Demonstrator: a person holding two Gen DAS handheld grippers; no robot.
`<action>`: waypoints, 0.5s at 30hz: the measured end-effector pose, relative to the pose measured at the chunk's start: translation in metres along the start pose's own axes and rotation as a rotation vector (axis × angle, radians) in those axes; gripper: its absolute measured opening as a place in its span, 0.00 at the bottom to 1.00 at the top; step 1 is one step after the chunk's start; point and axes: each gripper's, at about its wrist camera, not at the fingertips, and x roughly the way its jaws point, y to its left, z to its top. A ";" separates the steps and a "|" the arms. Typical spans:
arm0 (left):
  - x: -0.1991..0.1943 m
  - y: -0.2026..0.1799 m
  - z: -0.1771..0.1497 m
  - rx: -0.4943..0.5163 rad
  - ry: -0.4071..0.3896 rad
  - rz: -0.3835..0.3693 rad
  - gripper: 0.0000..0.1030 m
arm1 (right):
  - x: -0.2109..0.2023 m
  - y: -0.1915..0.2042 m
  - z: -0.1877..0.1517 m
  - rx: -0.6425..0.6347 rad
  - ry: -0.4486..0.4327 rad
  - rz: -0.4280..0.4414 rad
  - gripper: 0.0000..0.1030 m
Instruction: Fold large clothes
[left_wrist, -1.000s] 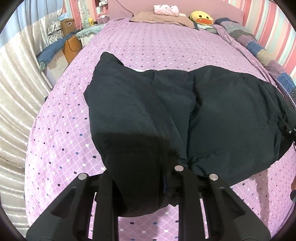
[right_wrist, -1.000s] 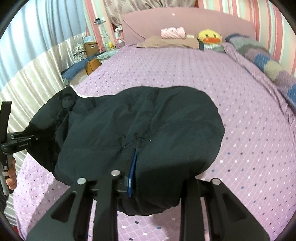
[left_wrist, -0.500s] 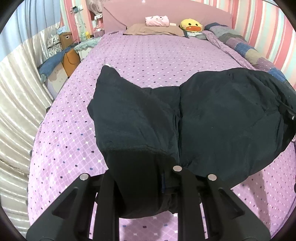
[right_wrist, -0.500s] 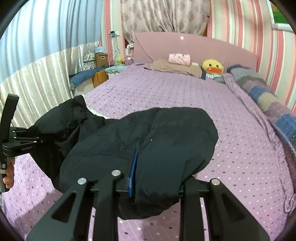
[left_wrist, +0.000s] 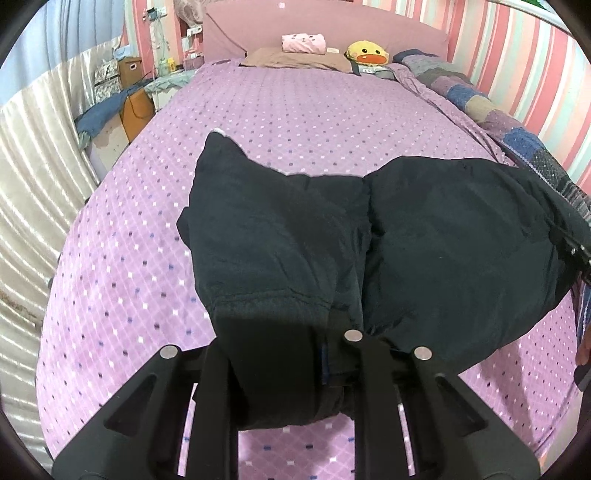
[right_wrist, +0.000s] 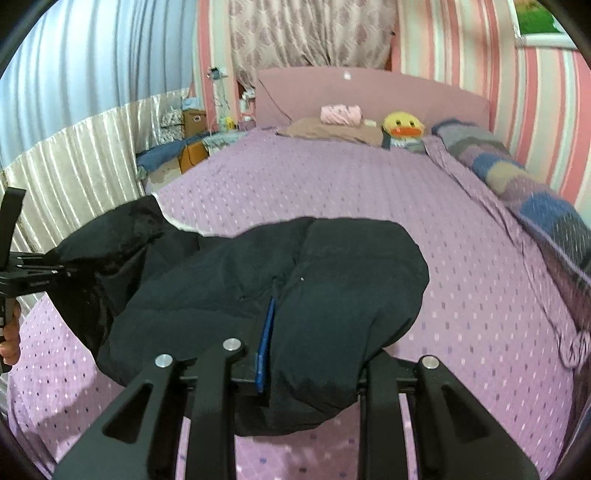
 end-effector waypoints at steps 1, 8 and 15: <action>0.002 0.001 -0.004 0.001 0.004 0.003 0.15 | 0.001 -0.001 -0.008 0.001 0.011 -0.004 0.24; 0.017 0.021 -0.034 -0.048 0.048 0.026 0.15 | 0.010 -0.009 -0.039 0.055 0.070 -0.011 0.24; 0.026 0.023 -0.032 -0.039 0.052 0.045 0.15 | 0.015 -0.013 -0.046 0.071 0.099 -0.026 0.24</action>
